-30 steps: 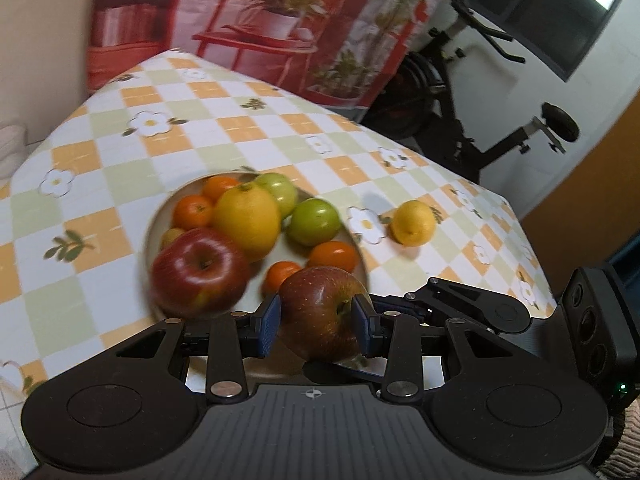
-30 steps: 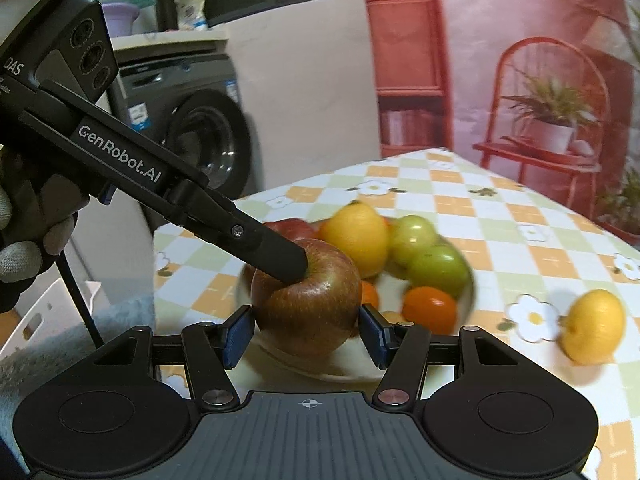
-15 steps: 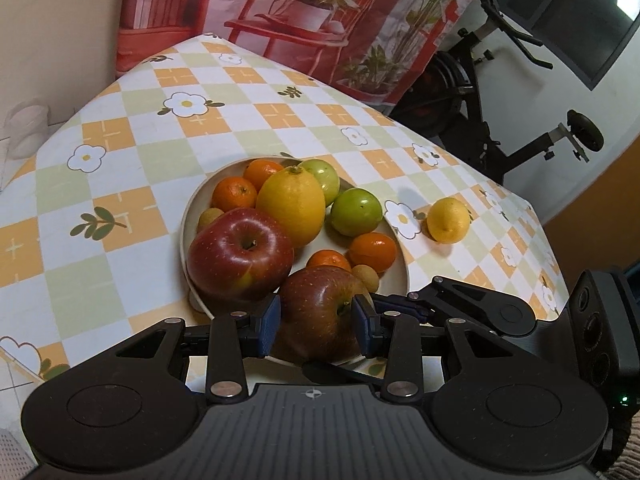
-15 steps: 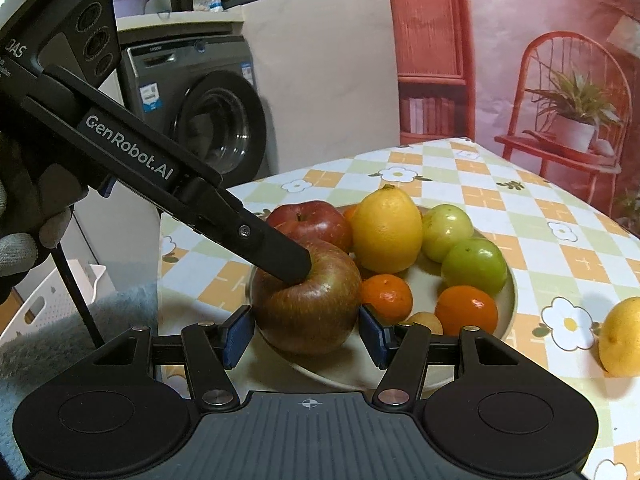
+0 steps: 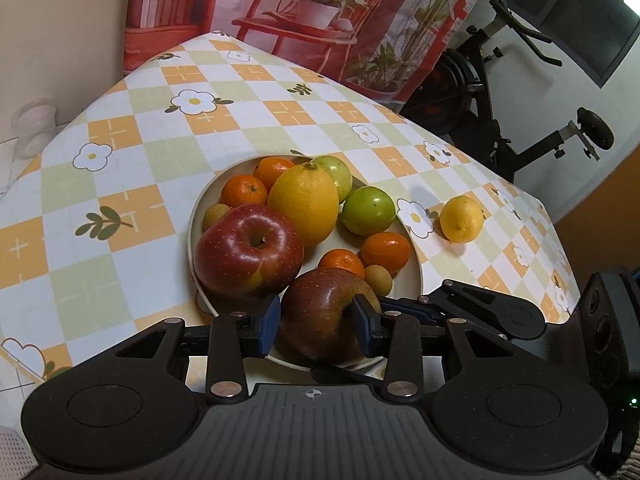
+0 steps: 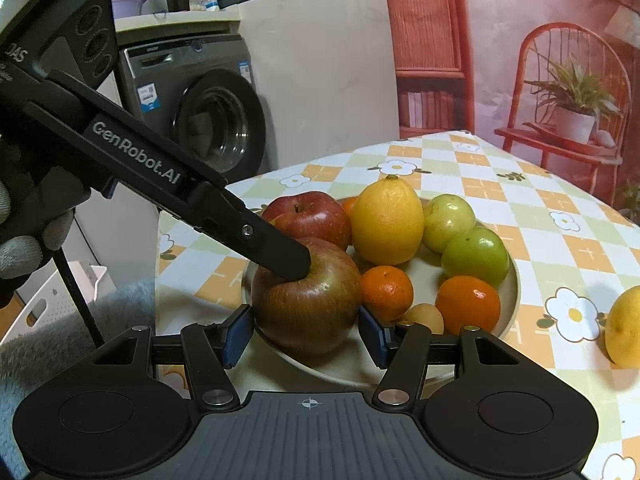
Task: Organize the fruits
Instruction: 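Carry the red apple onto the plate with both tools, then open both tools to release the apple and move toward the yellow lemon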
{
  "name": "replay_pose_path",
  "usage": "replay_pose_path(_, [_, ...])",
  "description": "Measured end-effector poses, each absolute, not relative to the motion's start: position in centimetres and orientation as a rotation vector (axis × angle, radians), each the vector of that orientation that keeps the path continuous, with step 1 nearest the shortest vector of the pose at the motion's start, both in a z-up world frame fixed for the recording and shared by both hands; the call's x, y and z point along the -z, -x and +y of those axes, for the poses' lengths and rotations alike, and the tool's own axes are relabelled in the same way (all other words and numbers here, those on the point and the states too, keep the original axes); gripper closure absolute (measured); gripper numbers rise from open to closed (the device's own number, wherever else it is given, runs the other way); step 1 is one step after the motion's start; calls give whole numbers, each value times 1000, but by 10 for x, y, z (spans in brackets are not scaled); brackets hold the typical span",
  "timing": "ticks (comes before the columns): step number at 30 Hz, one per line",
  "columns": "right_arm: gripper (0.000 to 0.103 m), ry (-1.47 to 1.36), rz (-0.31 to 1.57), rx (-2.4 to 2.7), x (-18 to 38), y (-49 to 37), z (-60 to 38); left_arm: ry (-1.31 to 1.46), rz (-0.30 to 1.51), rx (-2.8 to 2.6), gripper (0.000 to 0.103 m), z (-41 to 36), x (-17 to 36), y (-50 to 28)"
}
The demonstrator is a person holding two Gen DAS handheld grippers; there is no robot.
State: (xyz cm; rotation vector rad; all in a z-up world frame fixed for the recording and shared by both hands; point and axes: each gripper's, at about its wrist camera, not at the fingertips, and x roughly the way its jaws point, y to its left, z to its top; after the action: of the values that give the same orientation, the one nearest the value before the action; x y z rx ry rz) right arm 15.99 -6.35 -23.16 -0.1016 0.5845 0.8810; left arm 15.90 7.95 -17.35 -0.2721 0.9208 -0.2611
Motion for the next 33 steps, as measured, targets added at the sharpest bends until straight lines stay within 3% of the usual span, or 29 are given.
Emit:
replay_pose_path(22, [53,92,535,-865,223,-149,-80,256,894,238,59,75,171,-155])
replay_pose_path(33, [53,-59,448,-632,213,-166,-172,195,692,286,59,39,133,-161])
